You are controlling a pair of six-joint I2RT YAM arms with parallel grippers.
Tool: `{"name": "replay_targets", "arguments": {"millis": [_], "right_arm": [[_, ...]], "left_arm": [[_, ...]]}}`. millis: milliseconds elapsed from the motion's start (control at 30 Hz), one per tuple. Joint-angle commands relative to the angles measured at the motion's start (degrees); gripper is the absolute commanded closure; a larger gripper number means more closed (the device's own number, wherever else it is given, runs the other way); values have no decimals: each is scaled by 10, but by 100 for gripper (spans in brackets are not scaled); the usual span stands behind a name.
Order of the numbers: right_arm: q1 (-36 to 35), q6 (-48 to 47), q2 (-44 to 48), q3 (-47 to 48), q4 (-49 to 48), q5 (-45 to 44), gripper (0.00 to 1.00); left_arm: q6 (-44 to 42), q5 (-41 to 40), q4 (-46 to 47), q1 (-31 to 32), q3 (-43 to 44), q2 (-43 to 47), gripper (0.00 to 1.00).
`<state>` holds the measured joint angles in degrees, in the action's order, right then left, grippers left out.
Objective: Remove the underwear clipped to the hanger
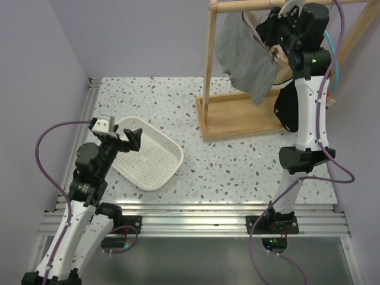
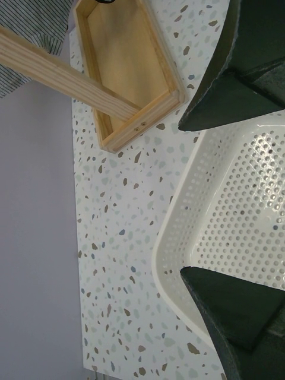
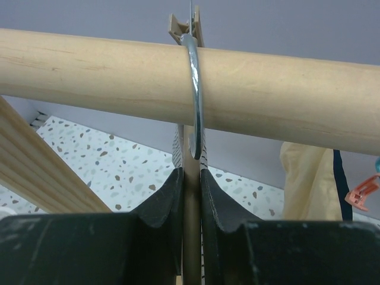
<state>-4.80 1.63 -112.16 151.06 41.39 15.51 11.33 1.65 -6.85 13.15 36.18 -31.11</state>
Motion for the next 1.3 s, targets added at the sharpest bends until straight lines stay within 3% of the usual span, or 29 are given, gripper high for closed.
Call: {"name": "replay_targets", "arguments": {"millis": [0, 433, 900, 1267], "right_arm": [[1, 12, 18, 7, -27, 18, 100], [8, 12, 35, 54, -39, 18, 100], [8, -14, 94, -3, -21, 45, 100], [8, -53, 156, -112, -18, 53, 100]], "left_arm": [[-8, -3, 20, -5, 3, 4, 0], [-8, -5, 20, -7, 1, 4, 0], [-10, -5, 20, -7, 1, 4, 0], [-10, -2, 22, -7, 0, 4, 0]]}}
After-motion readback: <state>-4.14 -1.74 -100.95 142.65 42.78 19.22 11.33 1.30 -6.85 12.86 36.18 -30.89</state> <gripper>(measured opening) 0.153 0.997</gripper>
